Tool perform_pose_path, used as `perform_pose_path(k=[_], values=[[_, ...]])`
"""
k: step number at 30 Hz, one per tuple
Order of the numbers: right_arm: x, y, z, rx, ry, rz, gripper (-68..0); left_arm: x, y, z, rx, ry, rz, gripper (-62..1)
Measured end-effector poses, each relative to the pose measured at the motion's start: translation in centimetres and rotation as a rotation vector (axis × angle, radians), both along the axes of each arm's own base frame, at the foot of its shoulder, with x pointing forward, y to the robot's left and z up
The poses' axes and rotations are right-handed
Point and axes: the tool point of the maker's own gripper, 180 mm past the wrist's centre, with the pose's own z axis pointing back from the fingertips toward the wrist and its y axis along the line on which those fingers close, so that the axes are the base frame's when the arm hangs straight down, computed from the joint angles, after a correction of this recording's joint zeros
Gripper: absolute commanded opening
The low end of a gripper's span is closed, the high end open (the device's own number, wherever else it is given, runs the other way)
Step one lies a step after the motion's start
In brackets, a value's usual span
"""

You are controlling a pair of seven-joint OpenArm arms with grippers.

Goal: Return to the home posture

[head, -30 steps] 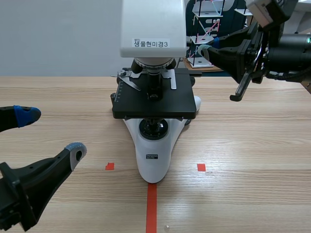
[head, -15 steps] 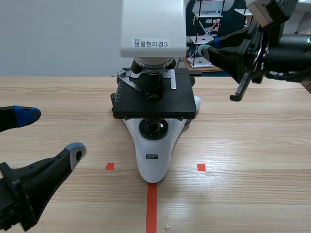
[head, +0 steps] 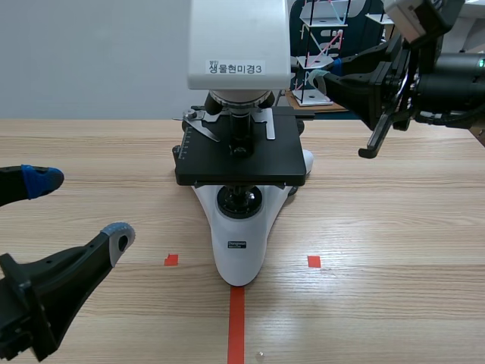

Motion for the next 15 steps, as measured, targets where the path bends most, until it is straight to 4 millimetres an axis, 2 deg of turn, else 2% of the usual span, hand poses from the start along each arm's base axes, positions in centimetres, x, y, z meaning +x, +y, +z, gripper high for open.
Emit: perform_pose_path(k=[12, 13, 15], values=[[0.0, 0.0, 0.0, 0.0, 0.0, 0.0, -66.6, 0.0, 0.0, 0.0, 0.0, 0.0, 0.0, 1.4], [-0.01, -0.01, 0.01, 0.001, 0.0, 0.0, -65.3, 0.0, 0.0, 0.0, 0.0, 0.0, 0.0, 1.4], [-0.34, -0.22, 0.35, 0.036, -0.011, 0.001, -58.4, 0.0, 0.0, 0.0, 0.0, 0.0, 0.0, 1.4]])
